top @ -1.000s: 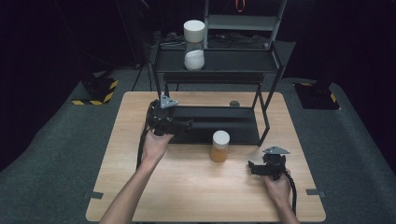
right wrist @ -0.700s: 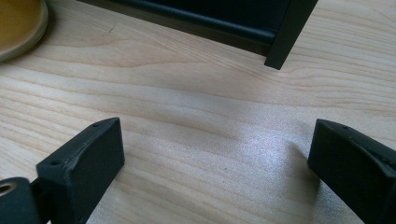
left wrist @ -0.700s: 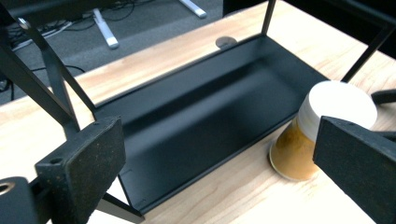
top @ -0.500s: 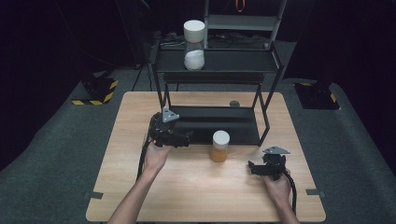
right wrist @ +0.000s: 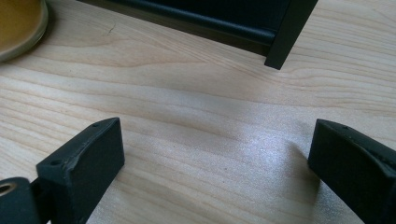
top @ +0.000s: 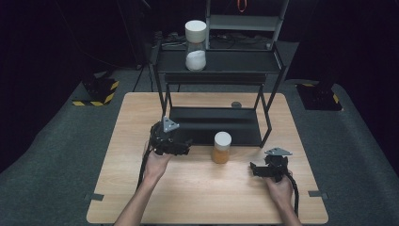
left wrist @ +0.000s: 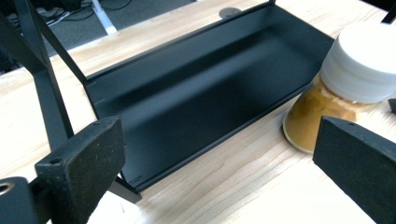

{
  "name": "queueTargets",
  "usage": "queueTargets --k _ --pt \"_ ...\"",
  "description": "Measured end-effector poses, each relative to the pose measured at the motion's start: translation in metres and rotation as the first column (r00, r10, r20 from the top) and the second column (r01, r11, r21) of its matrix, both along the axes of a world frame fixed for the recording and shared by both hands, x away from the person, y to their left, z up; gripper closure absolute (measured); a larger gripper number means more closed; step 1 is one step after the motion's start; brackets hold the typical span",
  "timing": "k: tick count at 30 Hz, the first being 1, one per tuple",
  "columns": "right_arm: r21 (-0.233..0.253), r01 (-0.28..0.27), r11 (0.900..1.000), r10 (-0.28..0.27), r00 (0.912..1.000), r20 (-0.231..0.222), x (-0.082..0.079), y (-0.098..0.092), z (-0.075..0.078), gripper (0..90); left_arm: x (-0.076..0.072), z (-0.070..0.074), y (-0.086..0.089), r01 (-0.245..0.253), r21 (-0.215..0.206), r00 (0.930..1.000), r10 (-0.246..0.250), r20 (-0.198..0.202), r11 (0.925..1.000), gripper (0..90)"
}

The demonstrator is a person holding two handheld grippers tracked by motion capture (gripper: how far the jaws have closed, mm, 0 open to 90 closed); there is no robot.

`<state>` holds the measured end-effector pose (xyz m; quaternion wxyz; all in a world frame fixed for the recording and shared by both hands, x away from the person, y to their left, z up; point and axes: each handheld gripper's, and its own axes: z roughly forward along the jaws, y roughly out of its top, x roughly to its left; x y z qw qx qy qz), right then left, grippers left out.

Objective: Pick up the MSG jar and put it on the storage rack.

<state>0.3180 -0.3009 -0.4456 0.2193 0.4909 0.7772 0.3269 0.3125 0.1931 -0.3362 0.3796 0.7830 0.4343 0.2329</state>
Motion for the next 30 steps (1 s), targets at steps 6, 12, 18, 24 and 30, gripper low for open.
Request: queueTargets --k 6,12,18,24,30 --pt "0.000 0.000 1.000 0.000 1.0000 0.000 0.000 0.000 0.000 3.0 0.002 -0.010 -0.002 -0.007 0.003 0.9998 0.007 -0.019 1.0000 2.4" --pt "0.000 0.000 1.000 0.000 1.0000 0.000 0.000 0.000 0.000 3.0 0.007 -0.021 -0.006 -0.012 0.014 0.9989 0.012 -0.045 0.9998 2.3" --pt "0.000 0.000 1.000 0.000 1.0000 0.000 0.000 0.000 0.000 3.0 0.006 -0.033 -0.008 -0.014 0.023 0.9983 0.016 -0.055 0.9996 2.5" --pt "0.000 0.000 1.000 0.000 1.0000 0.000 0.000 0.000 0.000 3.0 0.007 -0.043 -0.009 -0.022 0.022 0.9971 0.023 -0.072 0.9995 2.7" --pt "0.000 0.000 1.000 0.000 1.0000 0.000 0.000 0.000 0.000 3.0 0.009 -0.060 -0.007 -0.037 -0.011 0.9947 0.036 -0.096 0.9992 3.2"
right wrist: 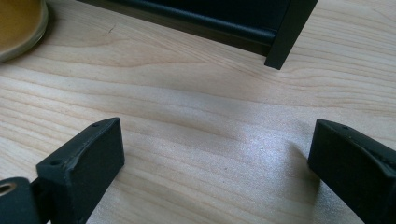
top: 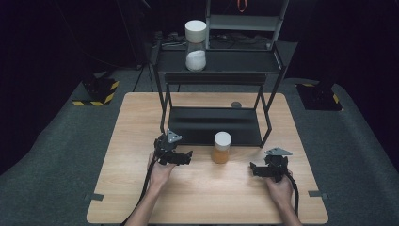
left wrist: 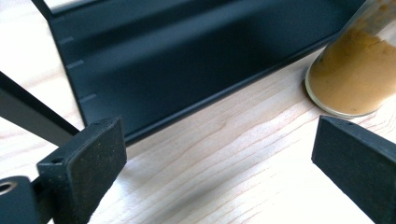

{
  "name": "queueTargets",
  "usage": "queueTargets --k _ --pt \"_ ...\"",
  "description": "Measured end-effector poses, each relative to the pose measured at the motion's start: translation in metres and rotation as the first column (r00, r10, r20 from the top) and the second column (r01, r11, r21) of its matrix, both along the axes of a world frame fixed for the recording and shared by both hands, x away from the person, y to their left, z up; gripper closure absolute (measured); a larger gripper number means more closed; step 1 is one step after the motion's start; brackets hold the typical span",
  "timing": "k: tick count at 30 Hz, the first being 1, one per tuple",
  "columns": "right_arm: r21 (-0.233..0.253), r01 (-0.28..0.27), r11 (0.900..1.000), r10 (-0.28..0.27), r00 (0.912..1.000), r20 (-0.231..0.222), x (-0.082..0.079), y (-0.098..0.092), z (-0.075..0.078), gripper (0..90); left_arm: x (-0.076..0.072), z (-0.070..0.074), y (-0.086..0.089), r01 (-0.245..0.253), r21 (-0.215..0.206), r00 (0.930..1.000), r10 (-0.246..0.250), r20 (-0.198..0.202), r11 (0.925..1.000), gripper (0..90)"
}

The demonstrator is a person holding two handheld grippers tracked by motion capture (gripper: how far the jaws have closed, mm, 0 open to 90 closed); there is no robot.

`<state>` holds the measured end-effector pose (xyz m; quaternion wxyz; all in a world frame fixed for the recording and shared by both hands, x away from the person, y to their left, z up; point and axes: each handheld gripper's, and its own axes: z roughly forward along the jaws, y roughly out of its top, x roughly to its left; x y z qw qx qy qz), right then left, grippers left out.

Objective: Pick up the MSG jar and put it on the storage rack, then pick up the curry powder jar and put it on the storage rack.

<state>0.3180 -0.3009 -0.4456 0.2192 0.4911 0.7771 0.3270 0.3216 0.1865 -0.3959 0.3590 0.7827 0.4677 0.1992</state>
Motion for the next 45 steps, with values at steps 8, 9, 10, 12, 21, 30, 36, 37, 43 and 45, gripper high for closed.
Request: queueTargets --k 8,9,10,12,21,30,36,37,43,45 --pt "0.000 0.000 1.000 0.000 1.0000 0.000 0.000 0.000 0.000 3.0 0.002 -0.026 -0.004 -0.036 0.001 0.9990 0.036 -0.025 0.9994 3.9" --pt "0.000 0.000 1.000 0.000 1.0000 0.000 0.000 0.000 0.000 3.0 0.003 -0.029 -0.005 -0.041 0.001 0.9988 0.041 -0.028 0.9992 4.0" --pt "0.000 0.000 1.000 0.000 1.0000 0.000 0.000 0.000 0.000 3.0 0.003 -0.032 -0.005 -0.048 0.001 0.9983 0.048 -0.034 0.9988 4.0" --pt "0.000 0.000 1.000 0.000 1.0000 0.000 0.000 0.000 0.000 3.0 0.002 -0.037 -0.007 -0.057 0.003 0.9977 0.058 -0.036 0.9983 4.0" --pt "0.000 0.000 1.000 0.000 1.0000 0.000 0.000 0.000 0.000 3.0 -0.001 -0.050 -0.009 -0.081 0.017 0.9954 0.081 -0.050 0.9966 5.1" --pt "0.000 0.001 1.000 -0.001 1.0000 0.000 0.000 0.000 0.000 3.0 -0.009 -0.055 -0.011 -0.089 0.032 0.9957 0.090 -0.022 0.9955 5.6" --pt "0.000 0.015 1.000 -0.015 0.9999 -0.002 0.000 0.003 0.000 2.5 -0.009 -0.055 -0.012 -0.092 0.033 0.9954 0.093 -0.021 0.9952 5.4" --pt "-0.002 0.015 1.000 -0.015 0.9999 -0.001 0.000 0.004 0.000 2.9 -0.009 -0.055 -0.012 -0.093 0.034 0.9954 0.093 -0.021 0.9951 5.4" --pt "0.081 -0.054 0.995 0.052 0.9983 0.024 -0.004 -0.002 0.005 4.3 -0.009 -0.055 -0.013 -0.094 0.035 0.9953 0.095 -0.021 0.9950 5.2" --pt "0.087 -0.094 0.992 0.091 0.9953 0.032 -0.005 0.001 0.007 4.3 -0.009 -0.055 -0.013 -0.094 0.035 0.9953 0.095 -0.021 0.9950 5.0"
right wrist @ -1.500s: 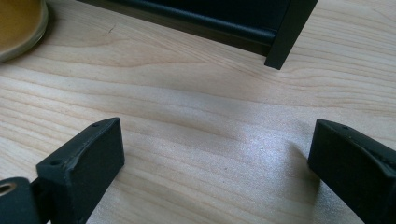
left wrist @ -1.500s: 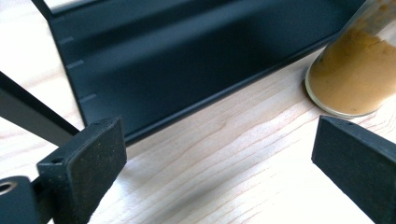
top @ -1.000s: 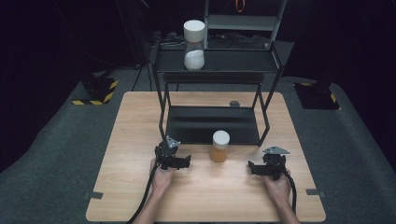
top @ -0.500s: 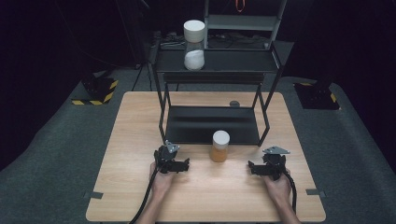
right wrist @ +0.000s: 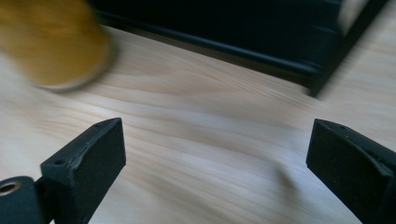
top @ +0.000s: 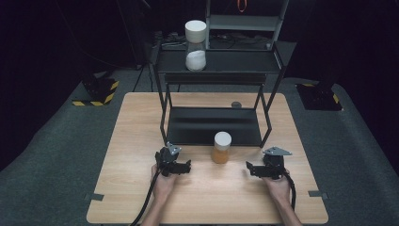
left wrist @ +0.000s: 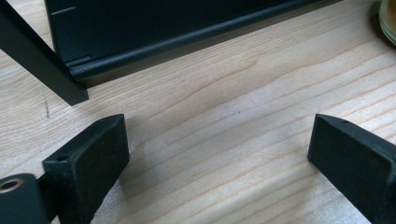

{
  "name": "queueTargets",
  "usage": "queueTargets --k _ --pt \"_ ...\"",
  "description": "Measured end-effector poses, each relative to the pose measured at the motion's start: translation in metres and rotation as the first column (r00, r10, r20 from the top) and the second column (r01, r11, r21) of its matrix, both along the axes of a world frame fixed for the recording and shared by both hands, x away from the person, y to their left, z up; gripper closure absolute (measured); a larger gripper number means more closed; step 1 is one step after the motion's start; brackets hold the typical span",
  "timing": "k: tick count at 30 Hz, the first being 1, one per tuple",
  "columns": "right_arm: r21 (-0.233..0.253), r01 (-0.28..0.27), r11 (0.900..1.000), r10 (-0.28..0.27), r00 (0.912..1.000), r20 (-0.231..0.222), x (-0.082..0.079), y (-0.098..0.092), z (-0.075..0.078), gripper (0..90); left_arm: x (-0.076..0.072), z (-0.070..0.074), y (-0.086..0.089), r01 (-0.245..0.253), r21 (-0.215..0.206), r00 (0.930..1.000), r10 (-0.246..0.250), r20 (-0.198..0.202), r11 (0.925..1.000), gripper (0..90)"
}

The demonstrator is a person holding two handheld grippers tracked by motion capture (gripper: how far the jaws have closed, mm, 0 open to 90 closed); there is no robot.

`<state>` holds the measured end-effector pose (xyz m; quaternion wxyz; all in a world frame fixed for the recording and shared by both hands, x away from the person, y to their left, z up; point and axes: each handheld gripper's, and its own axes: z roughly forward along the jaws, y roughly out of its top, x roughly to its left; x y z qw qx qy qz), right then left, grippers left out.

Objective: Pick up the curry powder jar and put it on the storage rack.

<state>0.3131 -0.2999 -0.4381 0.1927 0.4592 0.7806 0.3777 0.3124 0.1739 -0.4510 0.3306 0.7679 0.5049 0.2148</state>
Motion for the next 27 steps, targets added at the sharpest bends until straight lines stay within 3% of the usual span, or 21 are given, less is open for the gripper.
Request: queueTargets --k 5,13,27 --pt "0.007 -0.091 0.996 0.091 0.9956 0.024 0.000 0.016 0.004 5.2 0.000 0.000 0.000 0.000 0.000 1.0000 0.000 0.000 1.0000 5.0" --pt "0.028 -0.172 0.985 0.172 0.9851 0.000 0.015 0.037 0.009 5.0 0.000 0.000 0.000 0.001 0.000 1.0000 -0.001 0.000 1.0000 4.9" --pt "0.079 -0.198 0.977 0.197 0.9801 0.028 0.033 0.063 0.015 7.1 0.001 0.000 -0.001 0.001 0.002 1.0000 -0.001 -0.002 1.0000 4.0"
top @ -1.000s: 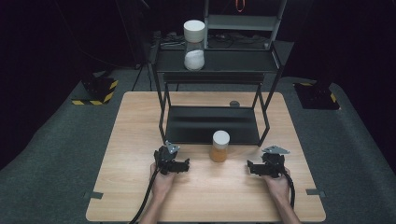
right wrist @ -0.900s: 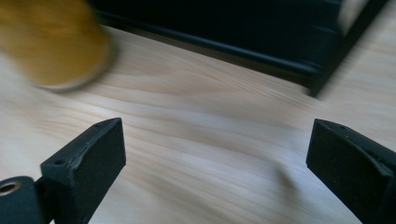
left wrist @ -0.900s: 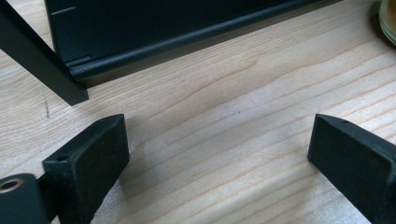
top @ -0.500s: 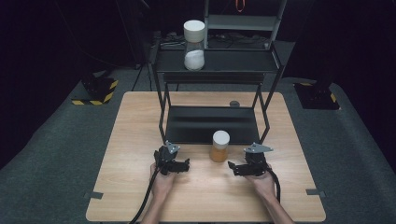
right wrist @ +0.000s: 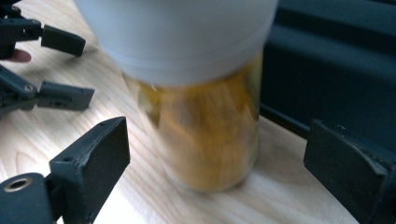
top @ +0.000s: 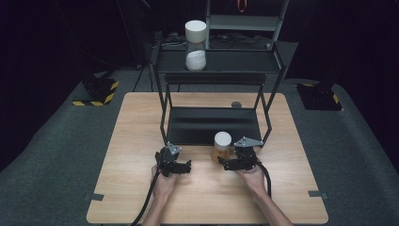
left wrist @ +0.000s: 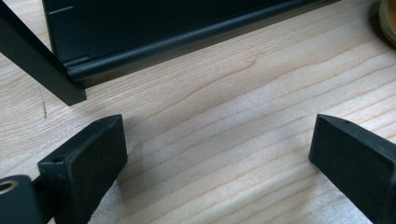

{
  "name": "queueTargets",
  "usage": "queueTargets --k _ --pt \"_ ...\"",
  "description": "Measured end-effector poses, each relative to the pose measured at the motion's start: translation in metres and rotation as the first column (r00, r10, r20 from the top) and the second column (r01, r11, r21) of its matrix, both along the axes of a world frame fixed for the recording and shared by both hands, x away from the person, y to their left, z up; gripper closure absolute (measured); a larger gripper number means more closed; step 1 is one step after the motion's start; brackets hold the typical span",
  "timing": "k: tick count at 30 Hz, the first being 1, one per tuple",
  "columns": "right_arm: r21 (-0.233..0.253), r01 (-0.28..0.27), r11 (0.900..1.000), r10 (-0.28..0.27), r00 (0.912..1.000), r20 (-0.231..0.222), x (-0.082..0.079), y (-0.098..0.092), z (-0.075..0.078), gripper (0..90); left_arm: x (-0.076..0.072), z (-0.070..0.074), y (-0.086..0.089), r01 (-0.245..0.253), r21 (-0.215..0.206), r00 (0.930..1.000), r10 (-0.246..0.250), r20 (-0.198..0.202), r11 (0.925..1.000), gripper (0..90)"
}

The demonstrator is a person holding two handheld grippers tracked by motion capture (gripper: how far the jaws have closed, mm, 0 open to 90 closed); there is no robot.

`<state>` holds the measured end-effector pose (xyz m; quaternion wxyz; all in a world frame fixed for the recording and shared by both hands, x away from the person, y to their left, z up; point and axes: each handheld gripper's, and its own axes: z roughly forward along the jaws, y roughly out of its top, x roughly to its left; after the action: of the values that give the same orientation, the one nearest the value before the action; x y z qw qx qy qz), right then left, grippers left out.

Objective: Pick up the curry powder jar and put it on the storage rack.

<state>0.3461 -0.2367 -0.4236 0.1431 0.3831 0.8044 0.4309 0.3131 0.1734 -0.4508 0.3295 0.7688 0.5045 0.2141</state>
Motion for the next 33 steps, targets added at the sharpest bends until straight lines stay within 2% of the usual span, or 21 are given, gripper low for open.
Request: queueTargets --k 12,20,27,33 --pt "0.008 0.007 1.000 -0.008 0.9995 0.031 0.006 0.017 -0.001 12.3 0.001 0.000 0.000 0.002 -0.001 1.0000 -0.002 -0.003 1.0000 3.2" --pt "0.022 0.016 1.000 -0.017 0.9981 0.060 0.006 0.018 -0.004 20.4 0.001 0.000 0.000 0.002 -0.001 1.0000 -0.002 -0.003 1.0000 3.2" --pt "0.037 -0.008 0.999 0.005 0.9971 0.076 0.006 0.017 -0.007 30.2 0.001 0.000 0.000 0.002 -0.001 1.0000 -0.002 -0.003 1.0000 3.1" --pt "0.027 -0.008 1.000 0.006 0.9956 0.094 0.005 0.019 -0.007 31.2 0.001 0.000 0.000 0.002 -0.001 1.0000 -0.002 -0.003 1.0000 3.1"
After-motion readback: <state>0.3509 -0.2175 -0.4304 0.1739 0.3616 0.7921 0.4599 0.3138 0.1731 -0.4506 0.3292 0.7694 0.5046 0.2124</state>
